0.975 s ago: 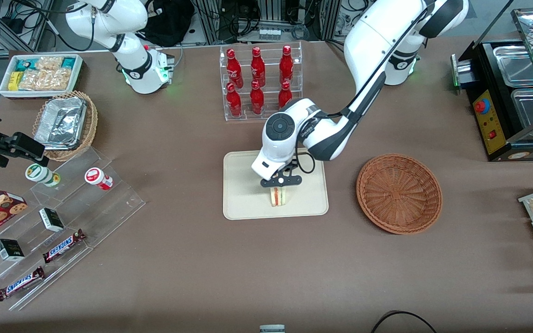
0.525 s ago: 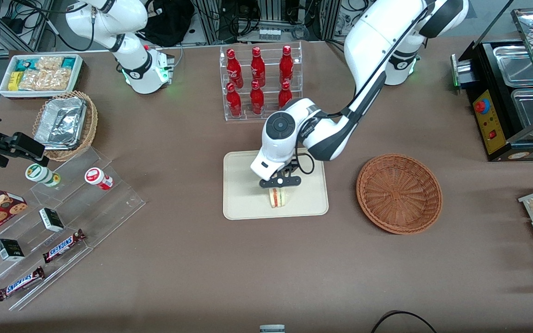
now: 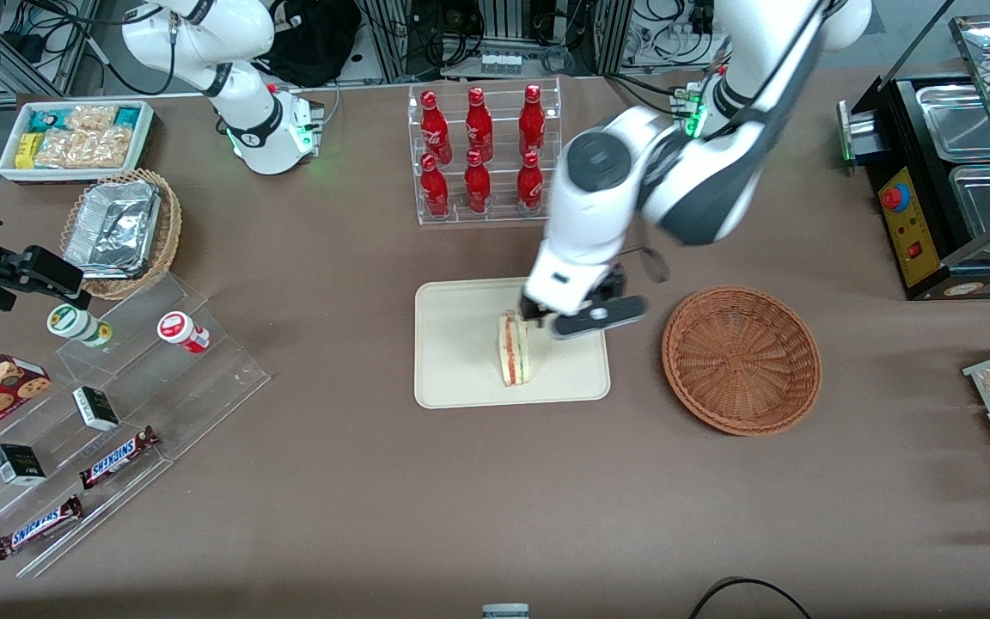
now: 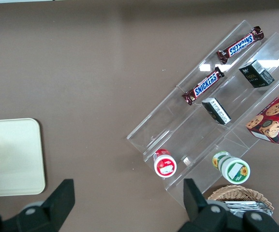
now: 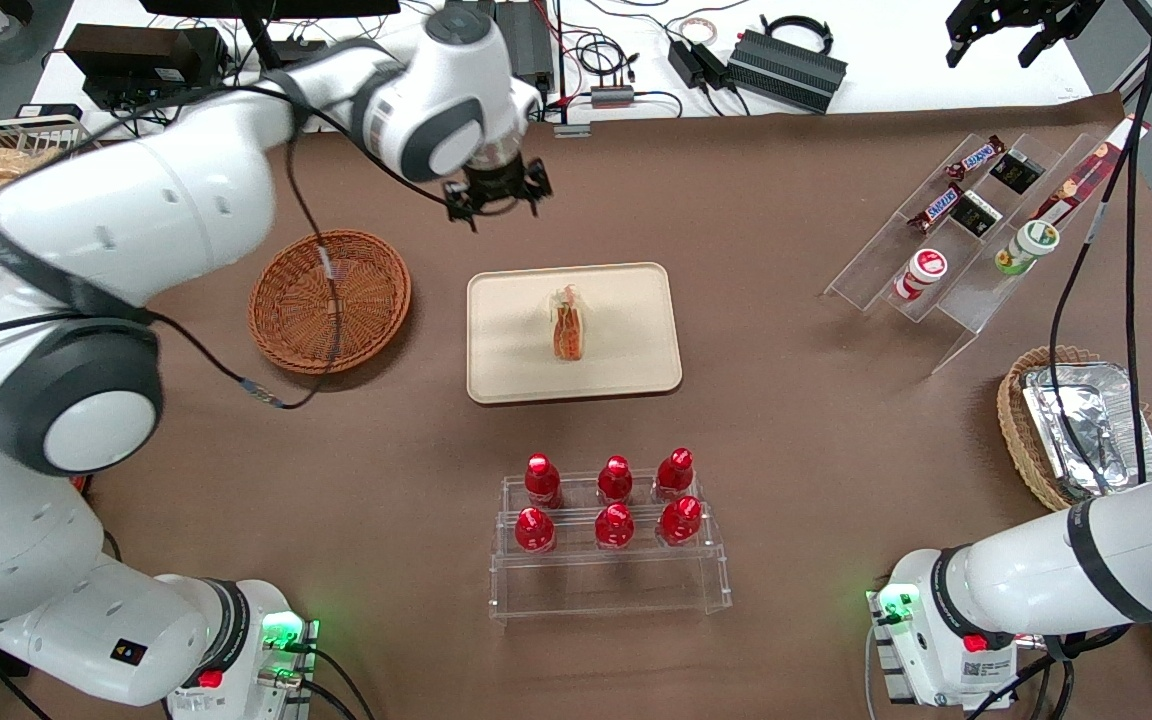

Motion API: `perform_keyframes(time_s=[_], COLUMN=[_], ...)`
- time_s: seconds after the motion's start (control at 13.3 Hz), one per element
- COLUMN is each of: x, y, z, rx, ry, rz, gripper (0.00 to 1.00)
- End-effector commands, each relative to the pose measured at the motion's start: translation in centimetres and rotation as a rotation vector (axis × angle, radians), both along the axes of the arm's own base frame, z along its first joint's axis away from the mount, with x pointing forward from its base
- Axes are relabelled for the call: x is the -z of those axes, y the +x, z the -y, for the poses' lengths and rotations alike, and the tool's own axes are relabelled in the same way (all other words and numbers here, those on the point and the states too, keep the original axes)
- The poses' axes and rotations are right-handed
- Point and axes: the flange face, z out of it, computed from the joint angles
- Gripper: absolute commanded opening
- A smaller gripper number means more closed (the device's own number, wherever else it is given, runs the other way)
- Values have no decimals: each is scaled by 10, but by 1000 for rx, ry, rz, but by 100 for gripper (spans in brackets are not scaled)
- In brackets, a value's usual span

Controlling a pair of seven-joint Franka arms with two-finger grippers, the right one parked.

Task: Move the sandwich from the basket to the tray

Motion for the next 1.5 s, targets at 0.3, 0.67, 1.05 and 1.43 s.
perform_keyframes(time_s=[0.3,0.67,1.05,1.43], x=[-73,-90,-104,-119], y=[1,19,7,-13], z=[-146,-237,-310,-323], rx=[-6,102,308,338], ry=[117,87,51,59], rz=[-76,-150,-264,-262], gripper=[100,100,100,100])
